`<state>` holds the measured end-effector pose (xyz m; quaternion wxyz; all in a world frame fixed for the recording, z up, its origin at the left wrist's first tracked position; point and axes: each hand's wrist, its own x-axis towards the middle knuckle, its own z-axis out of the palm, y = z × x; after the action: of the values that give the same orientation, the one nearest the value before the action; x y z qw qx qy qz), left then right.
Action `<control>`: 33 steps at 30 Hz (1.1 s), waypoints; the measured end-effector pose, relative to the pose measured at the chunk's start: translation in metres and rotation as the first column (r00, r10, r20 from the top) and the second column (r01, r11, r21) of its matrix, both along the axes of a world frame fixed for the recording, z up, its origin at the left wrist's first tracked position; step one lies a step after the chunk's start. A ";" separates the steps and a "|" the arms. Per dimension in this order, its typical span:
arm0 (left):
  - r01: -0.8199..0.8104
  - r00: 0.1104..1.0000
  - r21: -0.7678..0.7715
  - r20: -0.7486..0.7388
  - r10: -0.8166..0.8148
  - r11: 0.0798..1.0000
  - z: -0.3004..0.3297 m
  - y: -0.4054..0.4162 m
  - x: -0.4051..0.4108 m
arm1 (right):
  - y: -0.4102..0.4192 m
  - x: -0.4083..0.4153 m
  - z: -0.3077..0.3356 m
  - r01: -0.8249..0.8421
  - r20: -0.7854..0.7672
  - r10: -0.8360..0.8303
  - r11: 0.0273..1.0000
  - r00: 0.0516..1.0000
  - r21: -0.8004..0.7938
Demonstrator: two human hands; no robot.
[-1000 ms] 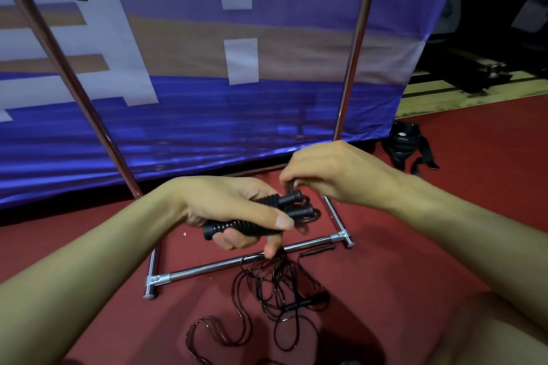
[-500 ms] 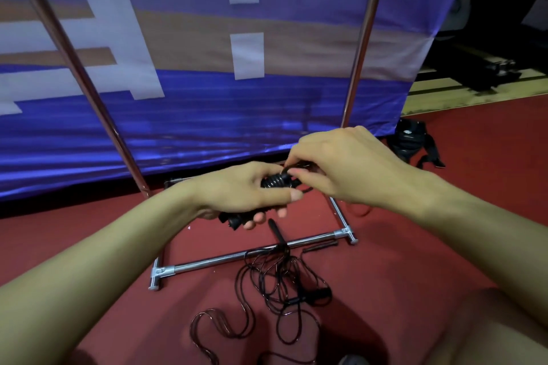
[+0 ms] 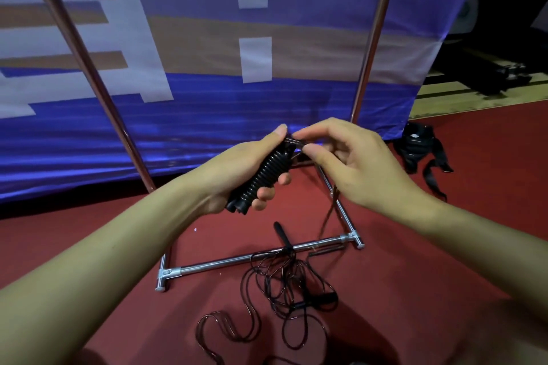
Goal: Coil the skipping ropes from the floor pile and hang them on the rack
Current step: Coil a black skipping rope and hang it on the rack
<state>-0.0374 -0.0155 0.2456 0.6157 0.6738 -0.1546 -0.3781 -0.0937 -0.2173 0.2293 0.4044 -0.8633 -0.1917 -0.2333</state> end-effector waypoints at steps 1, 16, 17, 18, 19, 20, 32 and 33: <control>-0.025 1.000 -0.002 0.001 0.025 1.000 -0.001 0.000 0.001 | 0.000 0.000 0.001 0.017 -0.045 -0.014 0.998 0.999 0.064; 0.394 0.919 0.112 -0.027 -0.393 0.912 -0.007 0.010 -0.003 | -0.028 0.009 -0.002 -0.414 -0.388 0.247 0.797 0.888 -0.440; 0.454 0.891 0.134 -0.048 -0.452 0.881 -0.007 0.009 -0.004 | -0.025 0.008 -0.001 -0.428 -0.378 0.263 0.775 0.888 -0.465; 0.505 0.862 0.170 -0.057 -0.503 0.846 -0.007 0.009 -0.005 | -0.023 0.008 -0.001 -0.433 -0.368 0.271 0.756 0.890 -0.491; 0.542 0.837 0.223 -0.049 -0.546 0.811 -0.008 0.008 -0.006 | -0.021 0.008 -0.001 -0.434 -0.363 0.271 0.739 0.892 -0.515; 0.561 0.816 0.279 -0.027 -0.577 0.780 -0.007 0.006 -0.008 | -0.020 0.008 0.001 -0.432 -0.367 0.261 0.725 0.893 -0.535; 0.440 0.813 0.533 0.105 -0.573 0.723 -0.016 -0.003 -0.010 | -0.013 0.003 0.011 -0.364 -0.440 0.044 0.640 0.897 -0.677; 0.430 0.821 0.535 0.103 -0.561 0.728 -0.016 -0.005 -0.010 | -0.012 0.003 0.010 -0.333 -0.416 0.023 0.640 0.909 -0.692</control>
<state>-0.0476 -0.0200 0.2292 0.2746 0.7831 -0.3081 -0.4652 -0.0907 -0.2290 0.2394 0.0619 -0.9560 -0.2766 0.0752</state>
